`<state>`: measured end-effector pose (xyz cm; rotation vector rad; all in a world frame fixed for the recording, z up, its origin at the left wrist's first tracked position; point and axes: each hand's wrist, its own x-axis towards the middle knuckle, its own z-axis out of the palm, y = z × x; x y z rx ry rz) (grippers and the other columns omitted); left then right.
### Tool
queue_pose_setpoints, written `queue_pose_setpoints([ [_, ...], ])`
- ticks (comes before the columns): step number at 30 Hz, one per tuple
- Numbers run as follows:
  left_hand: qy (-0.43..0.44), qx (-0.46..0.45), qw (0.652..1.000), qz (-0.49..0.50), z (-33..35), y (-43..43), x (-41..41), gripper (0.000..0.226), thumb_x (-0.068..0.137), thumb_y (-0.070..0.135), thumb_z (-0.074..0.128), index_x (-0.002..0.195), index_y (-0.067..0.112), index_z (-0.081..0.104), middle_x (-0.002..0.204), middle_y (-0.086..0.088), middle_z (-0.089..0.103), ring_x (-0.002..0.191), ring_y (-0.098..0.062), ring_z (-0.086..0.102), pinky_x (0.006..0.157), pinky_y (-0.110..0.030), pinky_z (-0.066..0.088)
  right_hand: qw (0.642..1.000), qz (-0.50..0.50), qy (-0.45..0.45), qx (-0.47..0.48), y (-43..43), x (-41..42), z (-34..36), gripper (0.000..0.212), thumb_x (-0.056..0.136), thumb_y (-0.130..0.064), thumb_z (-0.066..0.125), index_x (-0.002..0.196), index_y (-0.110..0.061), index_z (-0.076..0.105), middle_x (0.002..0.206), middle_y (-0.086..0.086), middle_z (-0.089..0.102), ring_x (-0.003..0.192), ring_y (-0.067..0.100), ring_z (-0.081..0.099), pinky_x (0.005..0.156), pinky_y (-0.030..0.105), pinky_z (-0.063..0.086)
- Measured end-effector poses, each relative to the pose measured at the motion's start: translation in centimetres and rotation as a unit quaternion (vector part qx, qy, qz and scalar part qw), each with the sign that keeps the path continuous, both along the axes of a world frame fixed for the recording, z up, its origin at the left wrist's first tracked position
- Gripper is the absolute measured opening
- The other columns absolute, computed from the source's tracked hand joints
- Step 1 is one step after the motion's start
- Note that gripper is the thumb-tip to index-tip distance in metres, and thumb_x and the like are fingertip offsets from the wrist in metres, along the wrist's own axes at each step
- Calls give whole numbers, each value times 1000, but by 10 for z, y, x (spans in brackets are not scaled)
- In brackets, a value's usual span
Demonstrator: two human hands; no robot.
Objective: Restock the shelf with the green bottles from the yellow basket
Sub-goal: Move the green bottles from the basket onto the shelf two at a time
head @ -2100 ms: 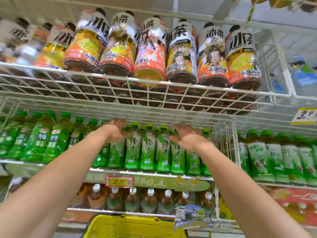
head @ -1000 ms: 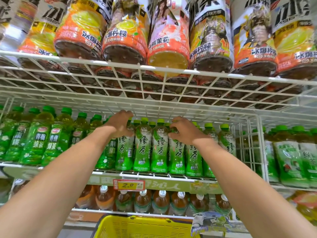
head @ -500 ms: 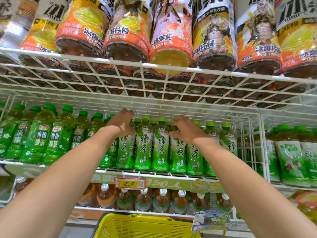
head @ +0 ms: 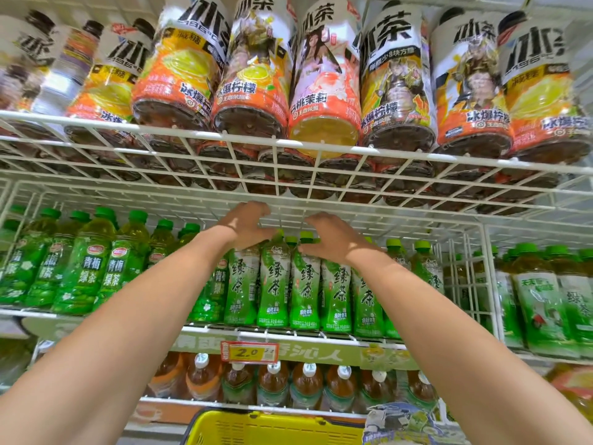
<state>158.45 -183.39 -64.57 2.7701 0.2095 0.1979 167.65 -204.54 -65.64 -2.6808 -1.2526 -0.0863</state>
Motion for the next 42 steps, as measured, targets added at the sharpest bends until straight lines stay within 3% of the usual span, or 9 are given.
queue_pose_setpoints([
  [3, 28, 26, 999, -18, -4, -14, 4, 65, 90, 43, 69, 144, 11, 51, 146, -8, 53, 130, -28, 53, 108, -38, 44, 1000, 10, 16, -21, 15, -6, -6, 74, 88, -46, 73, 149, -13, 46, 148, 13, 49, 132, 30, 50, 110, 44, 43],
  [5, 43, 34, 998, -25, -14, -18, 8, 51, 87, 38, 73, 129, 11, 60, 129, -9, 63, 115, -28, 60, 92, -36, 50, 999, 11, 24, -24, 18, -6, -14, 70, 85, -41, 76, 144, -15, 51, 142, 12, 53, 128, 30, 53, 109, 44, 45],
  [8, 28, 19, 999, -37, -26, -16, 14, 34, 83, 33, 77, 109, 15, 64, 106, 0, 66, 98, -20, 62, 71, -25, 42, 999, 12, 37, -15, 16, 1, -19, 65, 85, -40, 77, 139, -11, 56, 135, 11, 56, 123, 29, 55, 105, 41, 47],
  [13, 24, -11, 998, -58, -28, -10, 23, 27, 77, 27, 82, 91, 22, 60, 90, 4, 65, 82, -16, 63, 66, -28, 47, 996, 2, 88, 9, 14, 13, -24, 90, 81, -49, 79, 153, -13, 40, 154, 11, 44, 141, 28, 41, 114, 42, 37],
  [17, 40, -14, 998, -54, -27, -9, 28, 34, 74, 28, 85, 99, 19, 62, 94, 2, 65, 85, -16, 64, 77, -34, 54, 994, -21, 101, 36, 14, 16, -30, 94, 76, -54, 81, 152, -14, 42, 154, 10, 46, 140, 27, 43, 113, 39, 38],
  [34, 20, -26, 999, -43, -32, -9, 29, 41, 73, 28, 86, 106, 14, 65, 98, -2, 68, 88, -21, 66, 82, -40, 55, 996, -22, 83, 38, 18, 14, -30, 87, 81, -46, 80, 150, -9, 43, 150, 14, 49, 137, 30, 46, 107, 35, 40],
  [37, 13, -22, 999, -35, -35, -10, 25, 41, 77, 28, 83, 110, 14, 64, 101, 0, 67, 91, -21, 64, 80, -35, 53, 997, -16, 70, 25, 18, 10, -27, 87, 83, -48, 78, 151, -9, 41, 151, 15, 47, 137, 31, 45, 108, 38, 41],
  [40, 32, 25, 999, -31, -35, -18, 18, 46, 84, 40, 75, 119, 14, 58, 118, -7, 64, 100, -23, 59, 81, -32, 48, 999, -29, 45, -8, 18, 1, -22, 86, 87, -48, 72, 154, -9, 35, 156, 16, 40, 140, 32, 42, 110, 42, 41],
  [42, 41, 52, 997, -41, -29, -24, 9, 64, 89, 49, 66, 139, 13, 48, 137, -12, 54, 118, -30, 56, 91, -37, 49, 999, -35, 20, -18, 14, -7, -17, 78, 90, -51, 67, 151, -11, 40, 152, 16, 44, 135, 33, 47, 106, 44, 46],
])
